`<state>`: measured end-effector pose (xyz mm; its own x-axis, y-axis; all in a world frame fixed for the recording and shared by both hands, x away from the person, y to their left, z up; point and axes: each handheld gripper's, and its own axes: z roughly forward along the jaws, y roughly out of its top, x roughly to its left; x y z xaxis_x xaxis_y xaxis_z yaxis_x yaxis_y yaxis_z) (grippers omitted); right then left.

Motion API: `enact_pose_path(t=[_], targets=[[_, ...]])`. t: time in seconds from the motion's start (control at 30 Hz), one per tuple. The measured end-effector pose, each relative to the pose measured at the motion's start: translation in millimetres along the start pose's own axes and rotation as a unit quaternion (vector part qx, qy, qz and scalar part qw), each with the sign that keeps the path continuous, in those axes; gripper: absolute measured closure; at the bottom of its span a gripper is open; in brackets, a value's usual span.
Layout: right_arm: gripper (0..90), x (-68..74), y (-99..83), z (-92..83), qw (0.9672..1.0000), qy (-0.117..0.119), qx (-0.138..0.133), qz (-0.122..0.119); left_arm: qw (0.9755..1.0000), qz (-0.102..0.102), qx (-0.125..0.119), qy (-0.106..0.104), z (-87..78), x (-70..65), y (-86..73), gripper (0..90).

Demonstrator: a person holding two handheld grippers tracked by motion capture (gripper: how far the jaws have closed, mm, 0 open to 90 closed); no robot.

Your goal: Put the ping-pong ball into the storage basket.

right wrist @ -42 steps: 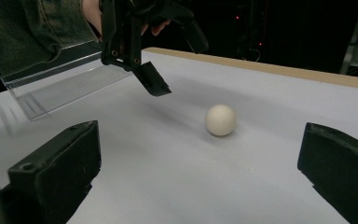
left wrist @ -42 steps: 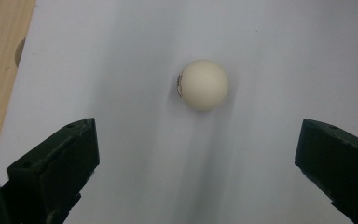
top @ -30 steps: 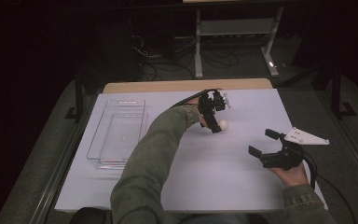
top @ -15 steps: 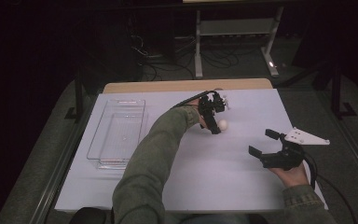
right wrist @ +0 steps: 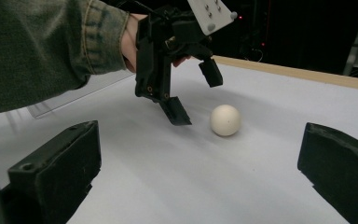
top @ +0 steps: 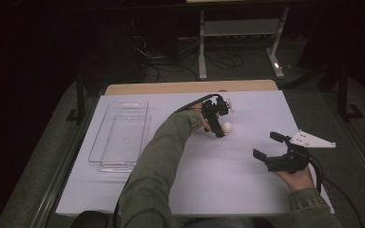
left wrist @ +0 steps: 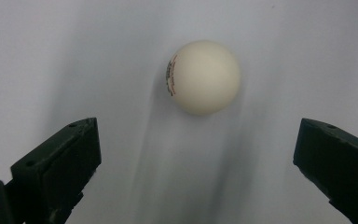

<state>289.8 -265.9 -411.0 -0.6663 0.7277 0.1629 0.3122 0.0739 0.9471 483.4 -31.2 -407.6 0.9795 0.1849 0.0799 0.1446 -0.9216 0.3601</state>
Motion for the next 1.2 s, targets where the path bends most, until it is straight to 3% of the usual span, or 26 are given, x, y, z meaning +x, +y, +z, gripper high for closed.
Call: enact_pose_path(t=[0.3, 0.4, 0.63, 0.8, 1.13, 1.2], targets=[[0.0, -0.1, 0.1, 0.1, 1.0, 0.003, -0.001, 0.0, 0.9997, -0.002, -0.023, -0.006, 4.2, -0.8, 3.5, 7.2], [0.0, -0.2, 0.2, -0.1, 1.0, 0.004, -0.002, -0.001, 0.9993, -0.008, -0.035, -0.009, 5.9, -0.7, 5.3, 14.0], [0.0, -1.1, 0.3, -1.2, 1.0, 0.003, -0.004, 0.004, 0.9988, -0.016, -0.045, -0.012, 10.2, 0.9, 7.6, 23.4], [0.0, -0.5, -0.3, -2.8, 1.0, 0.001, -0.004, 0.002, 0.9991, -0.013, -0.038, -0.014, 12.6, 0.0, 8.2, 24.6], [0.0, 0.1, 0.1, -2.6, 1.0, 0.003, -0.007, 0.0, 0.9988, -0.011, -0.045, -0.015, 13.2, 0.2, 10.1, 42.7], [0.0, -0.1, 0.0, -2.7, 1.0, 0.003, -0.007, 0.001, 0.9986, -0.012, -0.048, -0.017, 14.0, 0.1, 9.8, 49.8]])
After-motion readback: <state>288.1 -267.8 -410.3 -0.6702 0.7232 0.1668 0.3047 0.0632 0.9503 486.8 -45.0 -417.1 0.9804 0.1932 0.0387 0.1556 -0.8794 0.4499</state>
